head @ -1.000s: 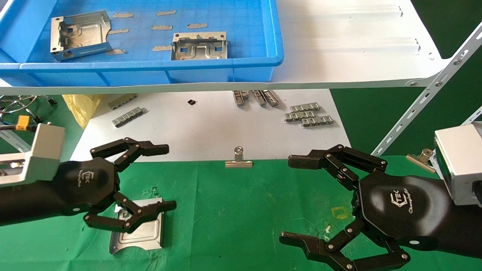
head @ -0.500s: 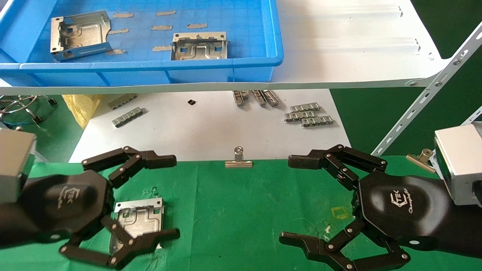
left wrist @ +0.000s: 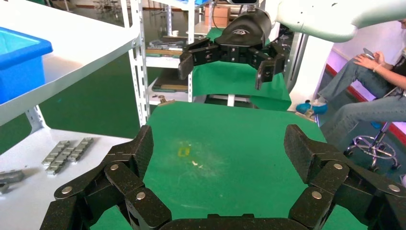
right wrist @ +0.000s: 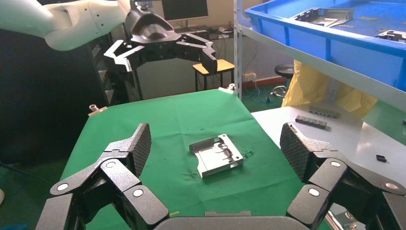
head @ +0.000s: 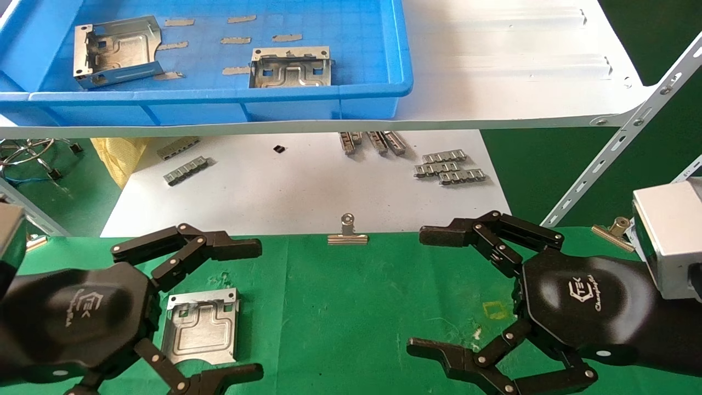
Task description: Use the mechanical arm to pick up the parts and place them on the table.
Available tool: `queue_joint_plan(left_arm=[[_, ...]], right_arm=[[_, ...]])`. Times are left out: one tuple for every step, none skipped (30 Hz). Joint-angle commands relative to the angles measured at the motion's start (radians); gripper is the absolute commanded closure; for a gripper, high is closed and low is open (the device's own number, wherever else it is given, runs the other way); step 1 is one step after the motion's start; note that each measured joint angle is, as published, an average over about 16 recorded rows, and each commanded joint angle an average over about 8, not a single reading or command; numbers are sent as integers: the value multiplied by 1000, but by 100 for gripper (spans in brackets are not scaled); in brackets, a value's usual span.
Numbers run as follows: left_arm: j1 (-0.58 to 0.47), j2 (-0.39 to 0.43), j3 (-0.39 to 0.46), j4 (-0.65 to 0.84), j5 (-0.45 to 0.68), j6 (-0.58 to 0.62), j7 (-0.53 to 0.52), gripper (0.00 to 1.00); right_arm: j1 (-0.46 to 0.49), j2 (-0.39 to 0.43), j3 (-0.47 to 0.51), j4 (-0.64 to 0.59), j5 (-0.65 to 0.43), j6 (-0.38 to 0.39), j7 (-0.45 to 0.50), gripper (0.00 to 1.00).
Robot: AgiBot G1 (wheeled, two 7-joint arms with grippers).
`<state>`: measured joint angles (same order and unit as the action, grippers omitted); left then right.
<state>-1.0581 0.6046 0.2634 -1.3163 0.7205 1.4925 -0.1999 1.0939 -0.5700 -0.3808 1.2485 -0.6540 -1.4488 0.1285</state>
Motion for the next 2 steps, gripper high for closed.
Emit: queue_joint_plan(left_arm=[[-4, 1, 4, 9, 1, 0, 4, 0], [-4, 1, 5, 10, 2, 0, 5, 0]], right_arm=[[0, 0, 0, 0, 0, 0, 0, 0], [0, 0, 0, 0, 0, 0, 0, 0]])
